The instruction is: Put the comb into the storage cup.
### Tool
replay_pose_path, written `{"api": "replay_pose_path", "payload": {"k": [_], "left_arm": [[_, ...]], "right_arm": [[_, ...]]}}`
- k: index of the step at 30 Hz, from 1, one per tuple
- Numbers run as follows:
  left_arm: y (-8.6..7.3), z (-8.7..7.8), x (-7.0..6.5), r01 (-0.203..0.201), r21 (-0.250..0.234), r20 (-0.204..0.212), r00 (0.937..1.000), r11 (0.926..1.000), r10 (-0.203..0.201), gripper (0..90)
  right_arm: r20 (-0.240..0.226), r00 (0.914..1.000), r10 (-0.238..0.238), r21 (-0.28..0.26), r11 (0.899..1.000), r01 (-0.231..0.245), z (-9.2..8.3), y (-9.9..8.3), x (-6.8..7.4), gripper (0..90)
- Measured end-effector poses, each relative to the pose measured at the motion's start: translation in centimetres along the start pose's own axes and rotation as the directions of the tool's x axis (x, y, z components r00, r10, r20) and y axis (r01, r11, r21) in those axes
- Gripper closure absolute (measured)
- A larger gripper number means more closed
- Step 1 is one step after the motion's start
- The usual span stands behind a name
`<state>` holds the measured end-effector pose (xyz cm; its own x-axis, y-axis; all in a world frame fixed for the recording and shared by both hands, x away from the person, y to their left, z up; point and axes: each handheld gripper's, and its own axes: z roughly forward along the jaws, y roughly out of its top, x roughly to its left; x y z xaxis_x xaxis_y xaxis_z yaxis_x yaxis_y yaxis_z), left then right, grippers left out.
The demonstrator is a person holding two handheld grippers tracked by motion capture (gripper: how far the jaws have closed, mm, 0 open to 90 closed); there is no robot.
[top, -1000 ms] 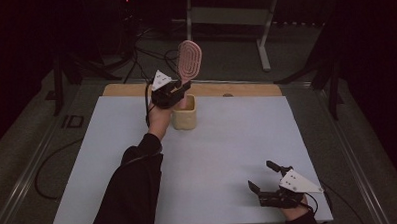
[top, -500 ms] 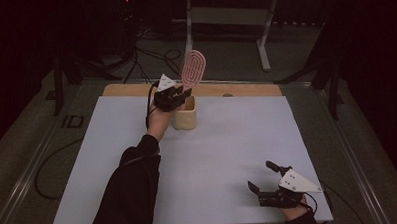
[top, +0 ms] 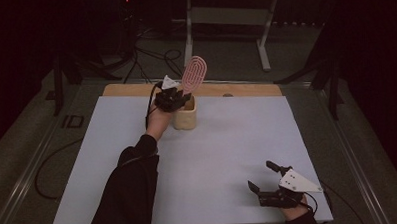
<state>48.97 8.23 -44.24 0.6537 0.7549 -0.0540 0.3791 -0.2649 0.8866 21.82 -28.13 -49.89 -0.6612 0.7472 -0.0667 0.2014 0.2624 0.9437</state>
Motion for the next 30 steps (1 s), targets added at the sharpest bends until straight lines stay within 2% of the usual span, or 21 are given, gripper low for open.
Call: {"api": "replay_pose_path", "payload": {"k": [2, 3, 4, 6, 8, 9, 10, 14, 16, 24, 28, 30], "left_arm": [[0.1, -0.1, 0.0, 0.005, 0.000, 0.020, 0.9998, 1.0000, -0.005, 68.6], [0.2, -0.2, 0.0, 0.006, 0.001, 0.027, 0.9996, 1.0000, -0.006, 63.5], [0.3, -0.3, -0.1, -0.006, 0.003, -0.002, 1.0000, 1.0000, 0.006, 53.1], [0.5, -0.8, -0.1, -0.011, -0.017, 0.023, 0.9997, 0.9998, 0.011, 42.6], [0.9, -1.1, -0.1, 0.014, 0.000, 0.056, 0.9984, 0.9999, -0.014, 30.0], [1.1, -1.2, -0.1, 0.015, 0.011, 0.073, 0.9972, 0.9998, -0.016, 24.3], [1.1, -1.3, -0.2, 0.000, 0.010, 0.084, 0.9965, 1.0000, -0.001, 18.7], [1.4, -1.5, -0.4, 0.002, 0.040, 0.121, 0.9926, 0.9992, -0.006, 4.5], [1.4, -1.6, -0.5, -0.008, 0.048, 0.115, 0.9934, 0.9988, 0.002, 0.5], [1.5, -2.2, -0.4, 0.008, 0.045, 0.137, 0.9905, 0.9990, -0.014, 0.0], [1.5, -2.5, -0.3, 0.002, 0.052, 0.164, 0.9864, 0.9986, -0.011, 0.0], [1.4, -2.6, -0.4, -0.008, 0.049, 0.162, 0.9868, 0.9987, 0.000, 0.0]], "right_arm": [[-0.002, 1.0000, -0.003, 0.004, 1.000, 0.003, 0.0, 0.0, 0.0, 9.2], [-0.002, 1.0000, -0.004, 0.005, 1.000, 0.004, 0.0, 0.0, 0.0, 9.3], [-0.002, 1.0000, -0.003, 0.004, 1.000, 0.003, 0.0, 0.0, 0.0, 9.3], [-0.001, 1.0000, -0.001, -0.001, 1.000, 0.001, 0.0, 0.0, 0.0, 9.2], [-0.001, 1.0000, -0.003, 0.004, 1.000, 0.003, 0.0, 0.0, 0.0, 9.2], [0.000, 1.0000, -0.004, 0.004, 1.000, 0.004, 0.0, 0.0, 0.0, 9.3], [0.000, 1.0000, -0.003, 0.002, 1.000, 0.003, 0.0, 0.0, 0.0, 9.2], [0.002, 1.0000, -0.006, 0.003, 1.000, 0.006, -0.1, 0.0, 0.1, 9.3], [0.003, 1.0000, -0.001, -0.001, 1.000, 0.001, -0.1, 0.0, 0.1, 9.3], [0.000, 1.0000, -0.004, 0.000, 1.000, 0.004, 0.0, 0.1, 0.1, 9.3], [0.000, 1.0000, -0.002, -0.002, 1.000, 0.002, -0.1, 0.0, 0.0, 9.3], [-0.001, 1.0000, 0.004, 0.000, 1.000, -0.004, -0.1, -0.1, -0.1, 9.3]]}}
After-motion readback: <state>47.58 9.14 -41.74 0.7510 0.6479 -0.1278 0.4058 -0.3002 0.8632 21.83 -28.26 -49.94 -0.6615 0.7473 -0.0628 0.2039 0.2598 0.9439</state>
